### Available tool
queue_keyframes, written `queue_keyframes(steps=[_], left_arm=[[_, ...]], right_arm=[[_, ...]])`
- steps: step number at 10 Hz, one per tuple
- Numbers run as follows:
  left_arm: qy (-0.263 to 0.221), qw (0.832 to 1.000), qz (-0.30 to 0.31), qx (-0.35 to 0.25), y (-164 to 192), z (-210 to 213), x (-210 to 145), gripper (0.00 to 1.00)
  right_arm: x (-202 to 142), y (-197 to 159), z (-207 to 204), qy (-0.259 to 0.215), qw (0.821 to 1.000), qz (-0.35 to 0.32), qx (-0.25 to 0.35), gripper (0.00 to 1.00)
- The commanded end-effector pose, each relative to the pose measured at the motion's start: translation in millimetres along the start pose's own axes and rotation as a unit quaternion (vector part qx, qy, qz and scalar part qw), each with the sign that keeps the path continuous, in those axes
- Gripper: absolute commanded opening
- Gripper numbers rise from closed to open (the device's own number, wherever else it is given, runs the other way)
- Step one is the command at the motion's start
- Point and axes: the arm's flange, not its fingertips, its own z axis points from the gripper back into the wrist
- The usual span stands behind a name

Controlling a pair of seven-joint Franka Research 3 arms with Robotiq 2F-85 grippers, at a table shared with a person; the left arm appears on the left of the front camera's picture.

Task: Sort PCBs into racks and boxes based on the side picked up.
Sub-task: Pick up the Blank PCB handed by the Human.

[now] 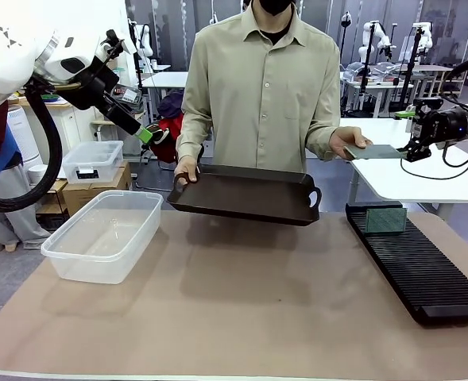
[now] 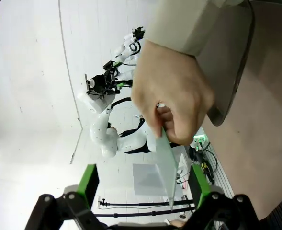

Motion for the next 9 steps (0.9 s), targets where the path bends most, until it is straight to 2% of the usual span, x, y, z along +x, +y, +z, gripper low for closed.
queue_keyframes(steps=[1,2,3,4,6,8,9], left_arm=[[0.001,1.000,0.003,0.000,0,0,-2,1.00],[0.001,1.000,0.003,0.000,0,0,-2,1.00],[0.001,1.000,0.003,0.000,0,0,-2,1.00],[0.001,1.000,0.003,0.000,0,0,-2,1.00],[0.001,1.000,0.003,0.000,0,0,-2,1.00],[0.001,1.000,0.003,0.000,0,0,-2,1.00],[0.001,1.000,0.003,0.000,0,0,-2,1.00]], right_arm=[[6,-1,-10,0.012,1.000,0.012,-0.016,1.00],[5,-1,-13,0.013,1.000,0.016,-0.018,1.00],[3,-2,-15,0.014,0.999,0.043,-0.022,0.80],[1,-2,-19,0.015,0.998,0.055,-0.031,0.41],[-5,-1,-21,0.019,0.997,0.066,-0.038,0.00],[-8,-2,-22,0.021,0.997,0.070,-0.038,0.00],[-9,-1,-22,0.024,0.996,0.070,-0.040,0.06]])
